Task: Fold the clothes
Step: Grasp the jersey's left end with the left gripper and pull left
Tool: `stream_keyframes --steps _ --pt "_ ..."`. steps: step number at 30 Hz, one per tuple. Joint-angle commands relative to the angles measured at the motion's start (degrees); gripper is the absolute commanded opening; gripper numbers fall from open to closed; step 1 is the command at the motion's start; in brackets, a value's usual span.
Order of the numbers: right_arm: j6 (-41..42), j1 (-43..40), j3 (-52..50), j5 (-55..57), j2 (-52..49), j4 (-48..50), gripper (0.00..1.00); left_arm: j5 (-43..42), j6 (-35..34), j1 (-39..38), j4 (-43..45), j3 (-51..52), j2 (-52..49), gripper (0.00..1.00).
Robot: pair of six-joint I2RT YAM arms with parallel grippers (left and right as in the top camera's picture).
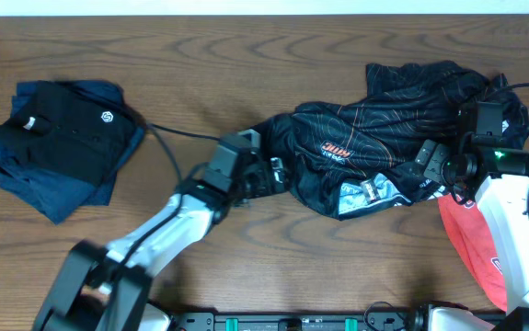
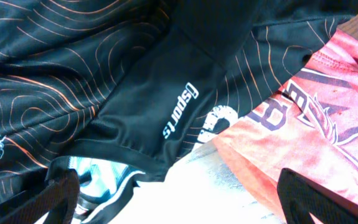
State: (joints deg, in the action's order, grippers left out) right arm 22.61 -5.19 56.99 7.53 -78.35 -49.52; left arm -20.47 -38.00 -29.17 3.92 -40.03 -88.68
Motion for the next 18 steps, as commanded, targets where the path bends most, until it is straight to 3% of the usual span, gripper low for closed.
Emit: stream_keyframes --steps 1,4,13,16,18 --pt "0.9 -0.5 0.3 0.4 0.2 -0.4 0.99 0.1 -8.3 -2.8 3.3 -0.8 -4.5 0.94" --pt "0.9 -0.5 0.3 0.4 0.2 -1.2 0.99 0.2 -11.2 -5.4 7.3 -0.8 -8.0 0.87" --pt "0.9 -0.5 0.3 0.4 0.2 -2.3 0.99 4.3 -16.4 -11.6 14.7 -0.8 -14.4 0.82" --pt "0.9 -0.5 0.3 0.4 0.2 -2.6 0.99 7.1 -16.4 -12.7 14.6 -0.8 -14.8 0.68" --pt "0.9 -0.5 0.3 0.5 0.2 -2.7 0.99 7.0 -16.3 -12.7 14.6 -0.8 -14.7 0.38"
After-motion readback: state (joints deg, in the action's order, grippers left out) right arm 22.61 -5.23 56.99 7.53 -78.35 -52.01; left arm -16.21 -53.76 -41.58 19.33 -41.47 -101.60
